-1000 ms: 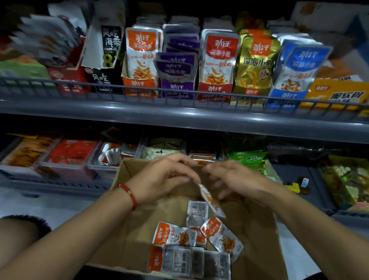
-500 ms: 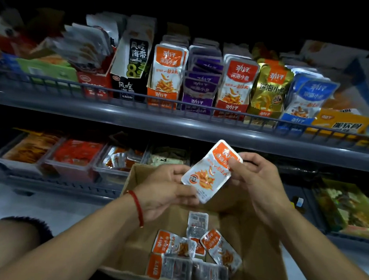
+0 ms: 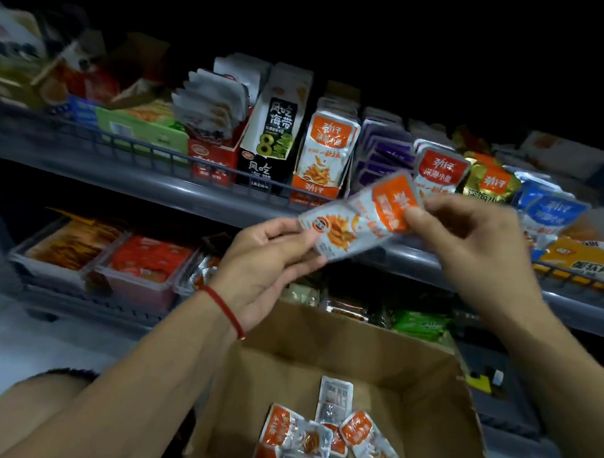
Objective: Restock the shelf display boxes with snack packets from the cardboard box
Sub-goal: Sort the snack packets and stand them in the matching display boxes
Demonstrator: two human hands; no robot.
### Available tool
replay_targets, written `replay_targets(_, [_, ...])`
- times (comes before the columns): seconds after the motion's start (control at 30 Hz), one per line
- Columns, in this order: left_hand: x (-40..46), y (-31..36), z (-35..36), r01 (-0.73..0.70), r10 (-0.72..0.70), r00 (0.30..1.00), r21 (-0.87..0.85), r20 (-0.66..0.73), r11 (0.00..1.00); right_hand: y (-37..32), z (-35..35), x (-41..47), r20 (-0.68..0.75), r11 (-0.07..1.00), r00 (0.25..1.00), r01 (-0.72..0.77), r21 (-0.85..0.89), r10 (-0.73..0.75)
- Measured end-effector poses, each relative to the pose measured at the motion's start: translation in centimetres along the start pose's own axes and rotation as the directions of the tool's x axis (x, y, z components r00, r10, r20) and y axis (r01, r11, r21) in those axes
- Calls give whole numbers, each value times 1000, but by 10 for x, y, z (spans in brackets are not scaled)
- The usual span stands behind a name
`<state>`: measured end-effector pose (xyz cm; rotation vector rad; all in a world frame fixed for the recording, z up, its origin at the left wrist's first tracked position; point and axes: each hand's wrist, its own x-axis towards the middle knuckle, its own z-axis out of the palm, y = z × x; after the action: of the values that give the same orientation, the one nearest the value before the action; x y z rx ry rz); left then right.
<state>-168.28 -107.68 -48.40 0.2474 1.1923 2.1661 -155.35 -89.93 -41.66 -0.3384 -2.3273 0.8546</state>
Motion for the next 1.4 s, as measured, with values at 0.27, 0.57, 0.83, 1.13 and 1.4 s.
replay_targets(0.27, [8, 22, -25, -12, 12, 972, 5, -235, 1000, -52, 14, 112, -7, 855, 958, 254, -452, -288])
replay_targets(0.57, [5, 29, -28, -19, 28, 965, 38, -259, 999, -34, 61, 170, 148, 749, 978, 210, -629, -150])
replay_targets(0.83, [3, 28, -25, -12, 22, 969, 42, -246, 999, -31, 81, 182, 195, 531, 967, 253, -808, -164])
replay_targets(1.13, [3, 25, -23, -3, 25, 970, 95, -241, 996, -29, 80, 177, 161, 513, 961, 257, -819, -224])
replay_targets(1.4, [1, 2, -21, 67, -7, 973, 255, -229, 965, -43, 53, 75, 173, 486, 828, 467, -739, -532])
